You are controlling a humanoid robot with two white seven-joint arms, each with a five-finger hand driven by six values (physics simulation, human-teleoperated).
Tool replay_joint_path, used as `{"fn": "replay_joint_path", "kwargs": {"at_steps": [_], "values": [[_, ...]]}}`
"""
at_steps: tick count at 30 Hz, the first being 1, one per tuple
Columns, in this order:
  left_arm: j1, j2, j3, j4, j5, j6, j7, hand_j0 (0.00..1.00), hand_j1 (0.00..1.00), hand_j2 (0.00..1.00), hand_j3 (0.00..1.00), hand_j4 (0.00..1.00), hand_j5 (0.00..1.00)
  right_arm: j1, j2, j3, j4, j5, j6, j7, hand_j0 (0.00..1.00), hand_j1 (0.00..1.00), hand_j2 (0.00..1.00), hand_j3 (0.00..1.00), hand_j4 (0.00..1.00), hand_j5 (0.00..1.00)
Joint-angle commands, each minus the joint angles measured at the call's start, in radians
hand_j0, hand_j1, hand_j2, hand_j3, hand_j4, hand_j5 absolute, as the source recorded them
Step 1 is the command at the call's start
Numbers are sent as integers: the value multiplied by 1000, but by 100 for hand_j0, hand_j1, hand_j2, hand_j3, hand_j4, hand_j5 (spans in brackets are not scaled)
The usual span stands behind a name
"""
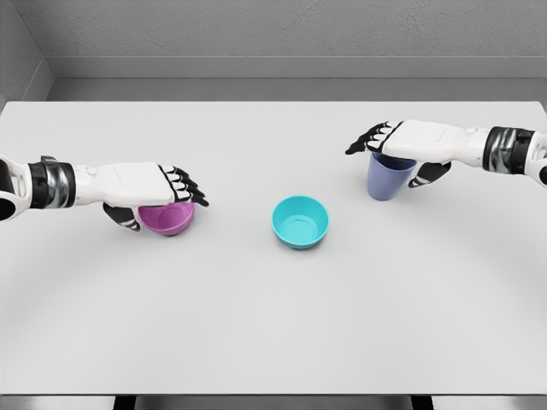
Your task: Stacking bowl and cup with both arms
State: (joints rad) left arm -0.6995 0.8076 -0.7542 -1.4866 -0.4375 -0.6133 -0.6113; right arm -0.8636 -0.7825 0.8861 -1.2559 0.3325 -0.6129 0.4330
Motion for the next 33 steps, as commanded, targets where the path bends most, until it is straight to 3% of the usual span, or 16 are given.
{"fn": "replay_joint_path", "kwargs": {"at_steps": [1, 33], "values": [[0, 1, 3, 0, 3, 2, 0, 100, 100, 100, 100, 100, 100, 0, 0, -1, 1, -6, 2, 0, 100, 100, 100, 100, 100, 100], [-5, -16, -2, 46, -12, 2, 0, 100, 100, 100, 100, 100, 100, 2, 20, 14, 24, -4, 2, 0, 100, 100, 100, 100, 100, 100]]}}
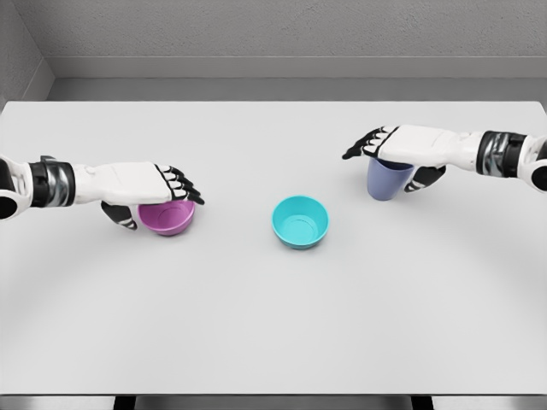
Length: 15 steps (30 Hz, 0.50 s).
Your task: Stacking bowl and cup with both arms
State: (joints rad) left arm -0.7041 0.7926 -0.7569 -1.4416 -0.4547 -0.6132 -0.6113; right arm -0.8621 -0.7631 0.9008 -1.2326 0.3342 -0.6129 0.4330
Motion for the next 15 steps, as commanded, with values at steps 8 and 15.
{"fn": "replay_joint_path", "kwargs": {"at_steps": [8, 15], "values": [[0, -9, -1, 1, -10, 2, 0, 100, 100, 100, 100, 100, 100, -2, 1, -2, 18, 0, 2, 0, 100, 100, 100, 100, 100, 100], [-2, -10, -1, 1, -13, 2, 0, 100, 100, 100, 100, 100, 100, -2, 4, -2, 31, 3, 2, 0, 100, 100, 100, 100, 100, 100]]}}
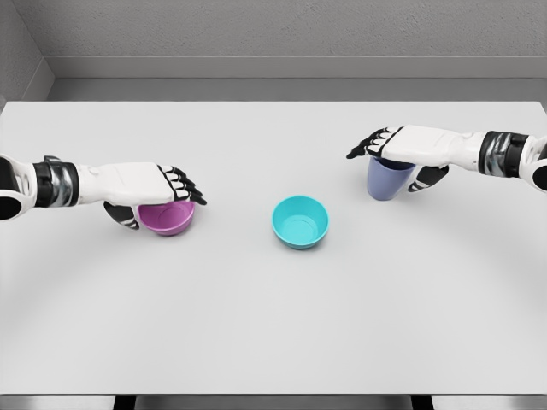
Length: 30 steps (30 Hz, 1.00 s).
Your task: Stacking bowl and cup with both arms
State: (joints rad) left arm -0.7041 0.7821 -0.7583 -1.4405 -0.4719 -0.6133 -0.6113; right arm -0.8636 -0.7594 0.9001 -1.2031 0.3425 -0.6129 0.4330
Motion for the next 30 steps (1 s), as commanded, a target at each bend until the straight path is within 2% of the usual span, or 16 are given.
{"fn": "replay_joint_path", "kwargs": {"at_steps": [1, 23, 25, 30], "values": [[0, -9, 1, -1, 6, 2, 0, 100, 100, 100, 100, 100, 100, 0, 0, -1, 2, -5, 2, 0, 100, 100, 100, 100, 100, 100], [0, -18, 1, 19, 2, 2, 0, 100, 100, 100, 100, 100, 100, -2, 32, -1, 40, 18, 2, 0, 100, 100, 100, 100, 100, 100], [0, -18, 1, 20, 2, 2, 0, 100, 100, 100, 100, 100, 100, -2, 34, -1, 45, 19, 2, 0, 96, 96, 96, 96, 96, 96], [0, -20, 1, 20, -4, 2, 0, 100, 100, 100, 100, 100, 100, -2, 34, -1, 48, 20, 2, 1, 76, 76, 76, 76, 76, 76]]}}
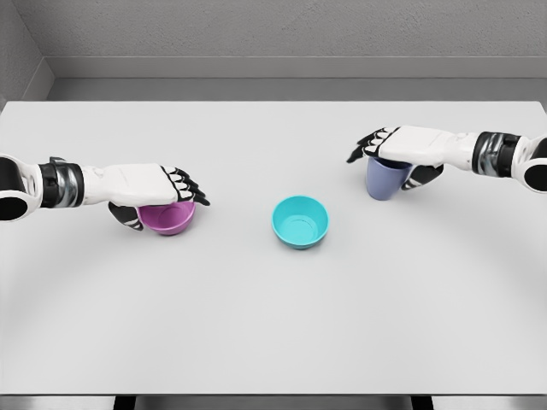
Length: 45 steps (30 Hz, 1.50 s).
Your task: Stacking bowl and cup with both arms
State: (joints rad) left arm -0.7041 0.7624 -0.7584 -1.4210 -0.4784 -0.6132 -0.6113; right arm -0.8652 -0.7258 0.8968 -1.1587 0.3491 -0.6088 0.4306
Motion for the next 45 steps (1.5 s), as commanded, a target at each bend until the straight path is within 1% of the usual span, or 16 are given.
{"fn": "replay_joint_path", "kwargs": {"at_steps": [1, 5, 13, 14, 16, 18, 24, 28, 29, 33, 35, 42, 45], "values": [[0, 0, 1, 1, 3, 2, 0, 100, 100, 100, 100, 100, 100, 0, 0, 2, 7, 11, -2, 3, 70, 70, 70, 70, 70, 70], [2, 0, -1, 1, 3, 2, 0, 100, 100, 100, 100, 100, 100, -6, 0, 2, 13, 13, -2, 5, 64, 64, 64, 64, 64, 64], [3, -5, 1, 11, 3, 2, 0, 100, 100, 100, 100, 100, 100, -6, 0, 2, 13, 13, -2, 5, 64, 64, 64, 64, 64, 64], [3, -5, 1, 11, 3, 2, 0, 97, 97, 97, 97, 97, 97, -9, 0, 2, 11, 13, -2, 7, 64, 64, 64, 64, 64, 64], [3, -5, 1, 11, 3, 2, 0, 97, 97, 97, 97, 97, 97, -14, 0, 2, 11, 11, -2, 19, 64, 64, 64, 64, 64, 64], [3, -5, 1, 11, 3, 2, 0, 95, 95, 95, 95, 95, 95, -18, 0, 2, 11, 13, -2, 19, 64, 64, 64, 64, 64, 64], [3, -5, 1, 11, 3, 2, 0, 94, 94, 94, 94, 94, 94, -26, 0, 2, 11, 11, -2, 28, 64, 64, 64, 64, 64, 64], [3, -5, 1, 11, 4, 2, 0, 91, 91, 91, 91, 91, 91, -26, -4, 1, 11, 11, -2, 28, 64, 64, 64, 64, 64, 64], [3, -5, 1, 11, 4, 2, 0, 88, 88, 88, 88, 88, 88, -26, -4, 1, 11, 11, -2, 28, 64, 64, 64, 64, 64, 64], [3, -5, 2, 11, 6, 2, 0, 88, 88, 88, 88, 88, 88, -31, -4, 1, 11, 11, -2, 28, 64, 64, 64, 64, 64, 64], [2, -5, 4, 11, 6, 2, 0, 85, 85, 85, 85, 85, 85, -32, -4, 1, 11, 11, -2, 28, 64, 64, 64, 64, 64, 64], [2, -5, 8, 10, 9, 2, 0, 85, 85, 85, 85, 85, 85, -34, -11, -1, 10, 10, -2, 28, 64, 64, 64, 64, 64, 64], [0, -5, 10, 8, 12, 2, 0, 83, 83, 83, 83, 83, 83, -34, -11, -3, 10, 10, -2, 28, 64, 64, 64, 64, 64, 64]]}}
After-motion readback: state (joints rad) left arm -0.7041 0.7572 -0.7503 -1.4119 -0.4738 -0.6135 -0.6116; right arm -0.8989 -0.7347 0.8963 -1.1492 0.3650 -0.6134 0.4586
